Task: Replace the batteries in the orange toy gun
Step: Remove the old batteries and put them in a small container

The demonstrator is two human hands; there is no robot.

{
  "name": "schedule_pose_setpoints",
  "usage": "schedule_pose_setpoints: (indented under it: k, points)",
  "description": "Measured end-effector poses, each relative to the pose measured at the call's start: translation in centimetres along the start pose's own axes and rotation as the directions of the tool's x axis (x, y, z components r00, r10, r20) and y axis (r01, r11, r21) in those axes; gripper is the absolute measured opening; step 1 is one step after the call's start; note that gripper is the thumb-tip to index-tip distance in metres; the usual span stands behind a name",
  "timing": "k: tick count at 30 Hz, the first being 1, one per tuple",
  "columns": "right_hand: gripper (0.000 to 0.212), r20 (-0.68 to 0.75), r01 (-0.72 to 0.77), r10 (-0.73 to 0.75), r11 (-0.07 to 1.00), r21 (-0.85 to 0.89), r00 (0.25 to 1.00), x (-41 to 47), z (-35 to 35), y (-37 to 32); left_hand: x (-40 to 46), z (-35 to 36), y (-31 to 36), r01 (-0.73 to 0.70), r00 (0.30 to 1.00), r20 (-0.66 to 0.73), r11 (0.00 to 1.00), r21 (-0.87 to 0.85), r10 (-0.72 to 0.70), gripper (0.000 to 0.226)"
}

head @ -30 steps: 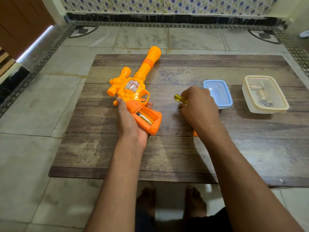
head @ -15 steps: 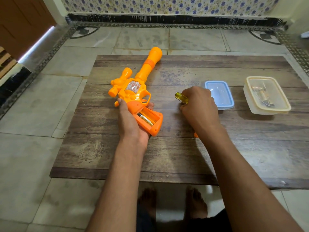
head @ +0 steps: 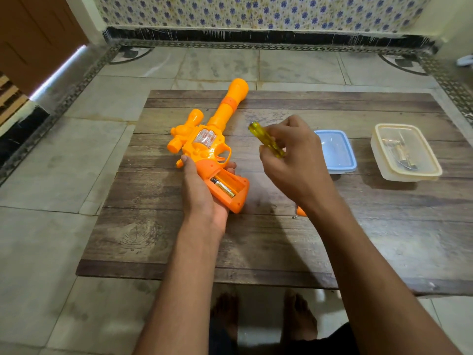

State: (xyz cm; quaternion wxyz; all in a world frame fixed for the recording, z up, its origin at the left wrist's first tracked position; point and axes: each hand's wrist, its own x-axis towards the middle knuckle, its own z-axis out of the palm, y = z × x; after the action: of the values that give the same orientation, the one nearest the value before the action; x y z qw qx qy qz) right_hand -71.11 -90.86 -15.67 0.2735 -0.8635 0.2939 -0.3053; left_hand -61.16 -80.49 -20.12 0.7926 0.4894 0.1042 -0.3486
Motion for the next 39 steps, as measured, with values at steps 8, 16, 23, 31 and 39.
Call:
schedule_pose_setpoints:
  k: [8,16,23,31,39]
  points:
    - [0.019,-0.194,0.165,-0.089,0.888,0.428,0.977,-0.5,0.2,-2.4,0.2,-0.2,-0.1,0.009,1.0,0.022,1.0,0.02,-0.009,0.074]
    - [0.053,-0.127,0.093,-0.023,0.81,0.579,0.992,-1.3,0.8,-3.3,0.4,-0.4,0.0,0.036,0.998,0.043,0.999,-0.033,-0.034,0.068]
    - [0.053,-0.028,0.148,-0.15,0.901,0.408,0.988,-1.3,0.8,-2.8,1.4,-1.0,-0.7,0.081,0.994,0.081,0.996,-0.049,-0.076,0.075]
    - [0.044,0.02,0.14,-0.16,0.911,0.388,0.987,-1.2,-0.1,-2.6,1.8,-1.0,-0.9,0.083,0.994,0.079,0.995,-0.055,-0.078,0.079]
    - [0.039,-0.036,0.181,-0.179,0.928,0.327,0.983,-1.9,-0.2,-2.7,1.8,-1.0,-0.6,0.099,0.995,0.038,0.994,-0.037,-0.098,0.082]
